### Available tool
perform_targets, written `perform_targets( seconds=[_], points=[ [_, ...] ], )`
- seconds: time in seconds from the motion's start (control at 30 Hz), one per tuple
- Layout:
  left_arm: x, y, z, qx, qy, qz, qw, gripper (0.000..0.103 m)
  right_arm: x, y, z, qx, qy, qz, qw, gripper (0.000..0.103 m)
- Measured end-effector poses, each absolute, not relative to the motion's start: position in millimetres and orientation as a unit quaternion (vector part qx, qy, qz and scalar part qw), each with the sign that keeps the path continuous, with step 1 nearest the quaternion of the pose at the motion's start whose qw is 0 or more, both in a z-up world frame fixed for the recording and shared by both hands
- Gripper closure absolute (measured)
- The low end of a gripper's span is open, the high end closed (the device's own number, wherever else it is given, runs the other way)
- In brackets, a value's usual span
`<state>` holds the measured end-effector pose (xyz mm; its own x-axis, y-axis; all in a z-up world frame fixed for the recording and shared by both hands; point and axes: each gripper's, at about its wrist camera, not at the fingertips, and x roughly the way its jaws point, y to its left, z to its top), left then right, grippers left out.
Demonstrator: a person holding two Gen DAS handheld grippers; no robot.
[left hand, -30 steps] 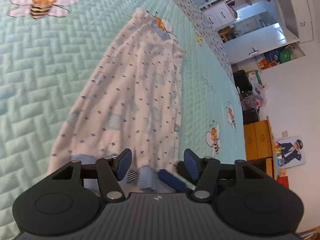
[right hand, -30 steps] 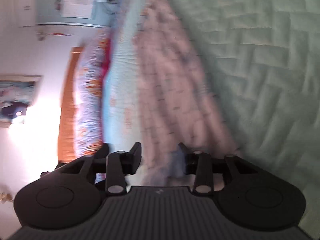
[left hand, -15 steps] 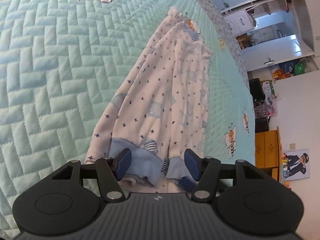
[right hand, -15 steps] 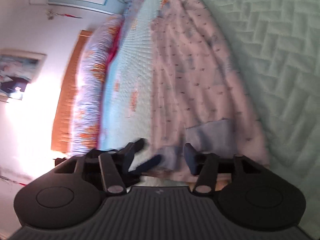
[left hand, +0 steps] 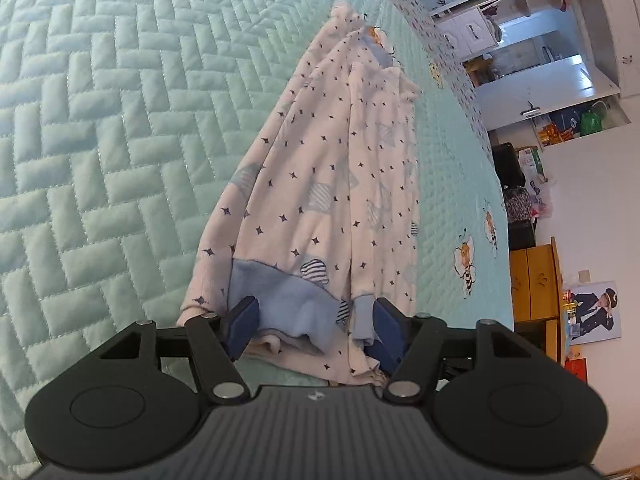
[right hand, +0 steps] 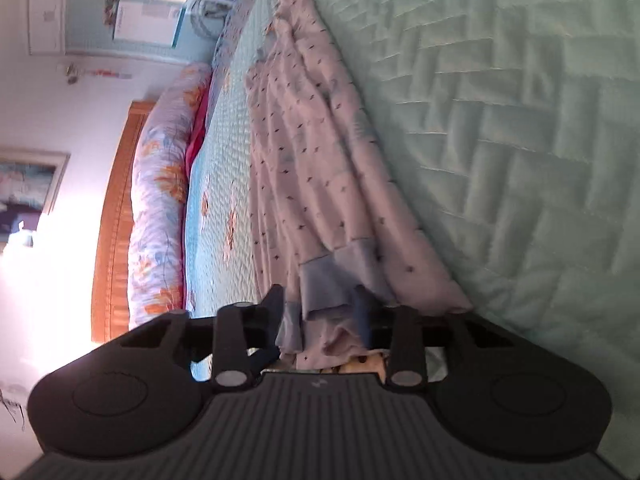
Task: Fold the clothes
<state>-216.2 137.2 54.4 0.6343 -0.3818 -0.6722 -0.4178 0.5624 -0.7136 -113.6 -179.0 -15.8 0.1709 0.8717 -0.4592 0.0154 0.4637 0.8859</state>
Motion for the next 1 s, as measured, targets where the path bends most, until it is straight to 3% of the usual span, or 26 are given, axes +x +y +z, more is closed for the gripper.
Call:
perform_targets(
  seconds=[0.2,0.63,0.77,1.0],
  points=[
    [-230,141,76,-0.428,0.414,0.003,0.803,0.038,-127,-193,2,0.366,0.538,0.325,0.686,0.057],
    [-229,131,98,-0.291,0.44,0.06,0.848,0.037,-141,-178,59,0.228,0.496,0.333,0.769,0.056],
    [-211,120,100,-0.286,0.44,0.035,0.85,0.037,-126,-163,60,0.274,0.488,0.38,0.737,0.056],
    [-186,99,61,-0.243,0.508,0.044,0.825,0.038,-110,-167,5,0.334,0.554,0.337,0.684,0.058]
  ],
)
